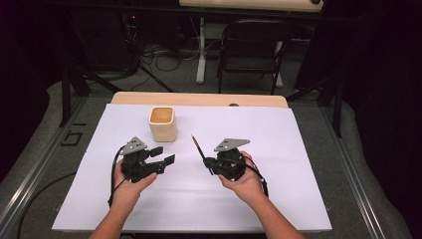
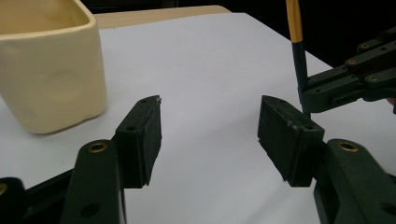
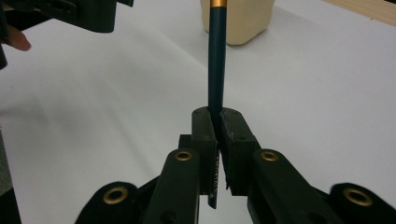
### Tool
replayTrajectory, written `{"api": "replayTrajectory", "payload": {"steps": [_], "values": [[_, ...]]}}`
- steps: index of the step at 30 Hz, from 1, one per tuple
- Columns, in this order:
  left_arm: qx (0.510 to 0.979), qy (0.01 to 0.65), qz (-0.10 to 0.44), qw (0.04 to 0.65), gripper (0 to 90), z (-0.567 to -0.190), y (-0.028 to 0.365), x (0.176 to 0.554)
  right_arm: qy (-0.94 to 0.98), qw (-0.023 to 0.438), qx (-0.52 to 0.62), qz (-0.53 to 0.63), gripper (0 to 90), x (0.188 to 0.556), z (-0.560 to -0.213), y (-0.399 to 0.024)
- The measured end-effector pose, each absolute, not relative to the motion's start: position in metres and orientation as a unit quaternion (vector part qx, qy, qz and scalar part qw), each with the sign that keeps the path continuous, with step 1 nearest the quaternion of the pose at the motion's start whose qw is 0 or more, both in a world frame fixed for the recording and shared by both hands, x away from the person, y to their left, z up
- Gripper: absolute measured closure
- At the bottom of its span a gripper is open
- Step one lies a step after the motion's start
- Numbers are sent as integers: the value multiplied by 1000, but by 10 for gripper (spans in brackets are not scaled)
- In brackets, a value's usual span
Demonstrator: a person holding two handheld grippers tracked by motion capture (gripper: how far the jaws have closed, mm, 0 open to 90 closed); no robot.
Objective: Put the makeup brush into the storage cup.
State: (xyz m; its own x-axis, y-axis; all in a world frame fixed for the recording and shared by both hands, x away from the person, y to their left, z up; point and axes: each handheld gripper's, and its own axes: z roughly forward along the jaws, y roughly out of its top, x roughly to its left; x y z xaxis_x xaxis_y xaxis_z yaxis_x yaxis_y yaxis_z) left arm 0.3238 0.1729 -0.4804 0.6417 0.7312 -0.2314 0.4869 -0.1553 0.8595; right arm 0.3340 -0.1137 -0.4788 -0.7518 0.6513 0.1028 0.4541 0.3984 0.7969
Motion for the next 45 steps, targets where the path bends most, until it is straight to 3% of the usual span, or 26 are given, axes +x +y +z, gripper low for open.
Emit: {"api": "replayTrajectory", "payload": {"steps": [24, 45], "values": [[742, 396, 110, 530, 426, -468, 158, 328, 805, 126, 332, 476, 848, 331, -484, -114], [742, 391, 81, 539, 507, -452, 128, 350, 791, 137, 347, 485, 848, 335, -484, -118]]}}
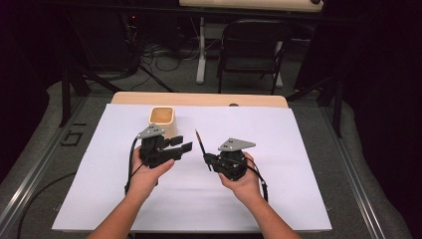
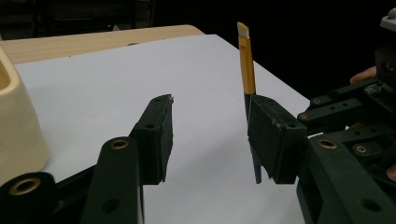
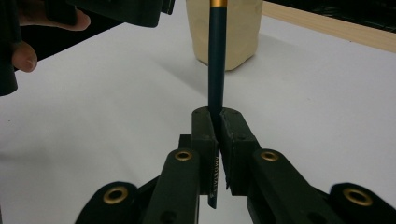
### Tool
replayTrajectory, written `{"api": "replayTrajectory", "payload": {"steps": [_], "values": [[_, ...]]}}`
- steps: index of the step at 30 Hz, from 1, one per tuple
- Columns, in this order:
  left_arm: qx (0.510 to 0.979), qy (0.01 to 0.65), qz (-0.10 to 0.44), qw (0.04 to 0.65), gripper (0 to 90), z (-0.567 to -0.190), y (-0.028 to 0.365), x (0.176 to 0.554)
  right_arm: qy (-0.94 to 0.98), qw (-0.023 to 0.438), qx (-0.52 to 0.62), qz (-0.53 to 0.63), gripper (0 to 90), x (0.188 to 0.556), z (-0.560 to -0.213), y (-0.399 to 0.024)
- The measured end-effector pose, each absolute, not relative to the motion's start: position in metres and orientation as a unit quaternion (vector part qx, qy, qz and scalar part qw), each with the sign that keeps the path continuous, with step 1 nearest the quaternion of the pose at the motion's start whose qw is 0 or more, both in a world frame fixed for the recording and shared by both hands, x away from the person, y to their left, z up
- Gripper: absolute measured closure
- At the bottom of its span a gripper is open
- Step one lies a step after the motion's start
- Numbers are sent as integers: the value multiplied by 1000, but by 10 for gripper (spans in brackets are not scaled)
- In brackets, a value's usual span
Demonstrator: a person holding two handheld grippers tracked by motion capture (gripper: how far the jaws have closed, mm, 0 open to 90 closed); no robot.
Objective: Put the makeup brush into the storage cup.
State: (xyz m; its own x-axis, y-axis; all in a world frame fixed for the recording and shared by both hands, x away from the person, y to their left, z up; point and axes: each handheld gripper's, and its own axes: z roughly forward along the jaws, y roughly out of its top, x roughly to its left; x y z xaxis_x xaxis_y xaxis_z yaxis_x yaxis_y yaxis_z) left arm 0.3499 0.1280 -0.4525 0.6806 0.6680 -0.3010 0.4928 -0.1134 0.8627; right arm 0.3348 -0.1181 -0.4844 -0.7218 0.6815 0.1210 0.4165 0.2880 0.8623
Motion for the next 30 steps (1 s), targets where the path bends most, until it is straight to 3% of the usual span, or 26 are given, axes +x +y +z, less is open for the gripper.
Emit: {"api": "replayTrajectory", "payload": {"steps": [15, 30], "values": [[734, 388, 58, 554, 554, -449, 110, 356, 782, 140, 357, 492, 848, 335, -484, -116], [723, 399, 49, 562, 659, -451, 100, 360, 784, 145, 351, 492, 848, 333, -485, -114]]}}
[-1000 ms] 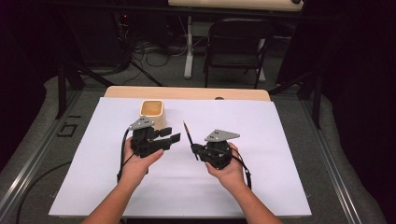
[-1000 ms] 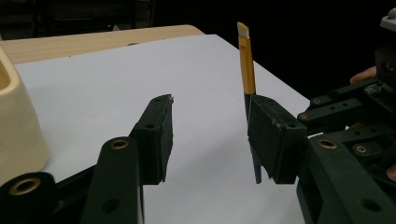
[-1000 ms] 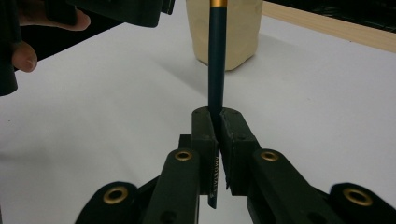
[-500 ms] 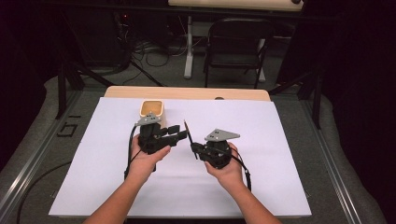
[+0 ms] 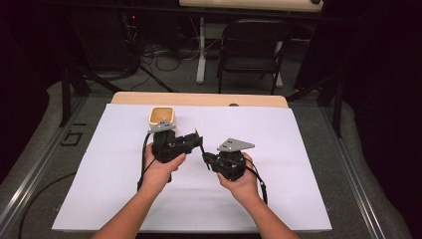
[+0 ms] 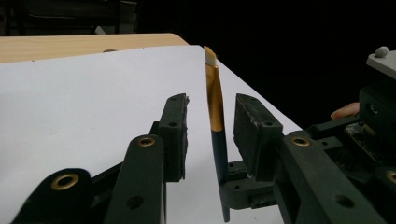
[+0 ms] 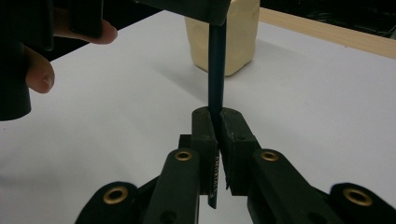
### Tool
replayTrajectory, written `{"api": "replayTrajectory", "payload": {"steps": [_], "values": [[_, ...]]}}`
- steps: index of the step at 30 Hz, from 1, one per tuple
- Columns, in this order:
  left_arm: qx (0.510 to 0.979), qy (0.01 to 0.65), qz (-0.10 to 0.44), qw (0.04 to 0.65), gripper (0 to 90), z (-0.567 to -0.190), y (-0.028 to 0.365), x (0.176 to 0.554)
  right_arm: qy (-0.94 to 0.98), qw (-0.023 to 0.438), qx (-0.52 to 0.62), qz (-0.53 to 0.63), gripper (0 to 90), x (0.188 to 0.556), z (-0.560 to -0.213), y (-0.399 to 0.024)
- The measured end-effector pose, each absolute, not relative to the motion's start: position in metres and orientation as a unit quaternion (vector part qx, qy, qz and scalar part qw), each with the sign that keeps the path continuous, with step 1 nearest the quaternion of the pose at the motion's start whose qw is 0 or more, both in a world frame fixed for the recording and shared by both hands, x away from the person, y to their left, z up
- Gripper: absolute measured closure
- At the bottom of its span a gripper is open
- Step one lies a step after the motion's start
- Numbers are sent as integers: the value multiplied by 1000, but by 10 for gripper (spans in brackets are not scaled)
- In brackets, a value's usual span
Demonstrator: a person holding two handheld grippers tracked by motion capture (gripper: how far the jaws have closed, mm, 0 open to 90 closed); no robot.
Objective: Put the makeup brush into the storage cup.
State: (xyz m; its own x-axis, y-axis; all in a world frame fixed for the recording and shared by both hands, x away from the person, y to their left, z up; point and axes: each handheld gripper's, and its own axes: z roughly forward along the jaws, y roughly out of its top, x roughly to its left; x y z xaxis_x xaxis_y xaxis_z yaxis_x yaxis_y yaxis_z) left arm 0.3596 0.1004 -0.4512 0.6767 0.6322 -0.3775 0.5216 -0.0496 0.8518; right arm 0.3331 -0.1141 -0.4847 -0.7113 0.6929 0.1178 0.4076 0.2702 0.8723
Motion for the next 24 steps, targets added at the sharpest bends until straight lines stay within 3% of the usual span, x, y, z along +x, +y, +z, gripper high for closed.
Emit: {"api": "replayTrajectory", "payload": {"steps": [24], "values": [[715, 411, 31, 565, 778, -454, 98, 362, 792, 148, 336, 488, 848, 328, -486, -106]]}}
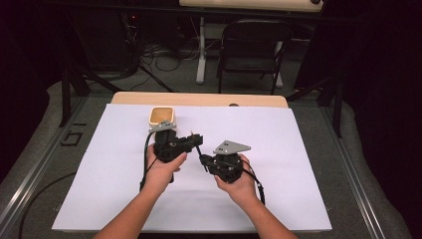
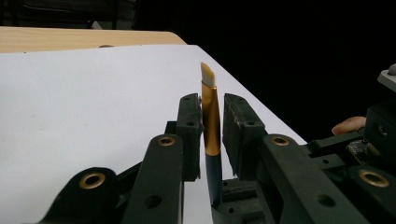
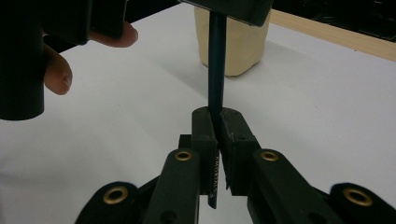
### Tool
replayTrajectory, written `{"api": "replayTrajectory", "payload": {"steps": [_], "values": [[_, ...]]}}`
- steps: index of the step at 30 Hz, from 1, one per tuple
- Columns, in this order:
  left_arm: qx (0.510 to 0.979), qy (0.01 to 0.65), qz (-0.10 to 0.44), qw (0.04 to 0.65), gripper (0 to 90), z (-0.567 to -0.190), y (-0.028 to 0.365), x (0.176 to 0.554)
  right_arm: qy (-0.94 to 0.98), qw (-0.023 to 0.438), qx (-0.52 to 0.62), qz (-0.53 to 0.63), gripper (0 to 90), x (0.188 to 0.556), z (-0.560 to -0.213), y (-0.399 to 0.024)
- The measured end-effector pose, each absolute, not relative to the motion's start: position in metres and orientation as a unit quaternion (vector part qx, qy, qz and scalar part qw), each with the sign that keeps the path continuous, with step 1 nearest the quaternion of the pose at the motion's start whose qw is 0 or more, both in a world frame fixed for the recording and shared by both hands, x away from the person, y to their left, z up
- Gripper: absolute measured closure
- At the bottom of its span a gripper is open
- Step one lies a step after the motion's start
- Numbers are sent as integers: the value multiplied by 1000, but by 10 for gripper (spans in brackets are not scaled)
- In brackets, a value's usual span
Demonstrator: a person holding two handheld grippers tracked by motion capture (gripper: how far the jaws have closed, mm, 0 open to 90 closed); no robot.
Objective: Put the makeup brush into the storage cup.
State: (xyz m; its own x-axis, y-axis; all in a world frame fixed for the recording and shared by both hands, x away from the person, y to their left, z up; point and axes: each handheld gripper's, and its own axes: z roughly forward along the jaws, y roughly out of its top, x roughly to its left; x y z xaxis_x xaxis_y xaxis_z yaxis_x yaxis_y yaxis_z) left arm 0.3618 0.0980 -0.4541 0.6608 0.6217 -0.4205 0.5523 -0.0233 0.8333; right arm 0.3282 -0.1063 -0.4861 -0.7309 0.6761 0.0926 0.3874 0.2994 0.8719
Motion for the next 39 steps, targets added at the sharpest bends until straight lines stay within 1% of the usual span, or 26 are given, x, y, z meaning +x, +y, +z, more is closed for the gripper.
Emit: {"api": "replayTrajectory", "payload": {"steps": [8, 35, 37, 39], "values": [[714, 414, 29, 564, 817, -454, 98, 362, 792, 149, 335, 488, 848, 328, -487, -105], [711, 418, 27, 565, 836, -455, 97, 360, 794, 151, 333, 485, 847, 329, -489, -103], [711, 418, 28, 564, 836, -455, 97, 360, 795, 149, 333, 484, 841, 329, -489, -103], [711, 418, 30, 564, 836, -455, 97, 360, 795, 149, 334, 484, 816, 329, -490, -103]]}}
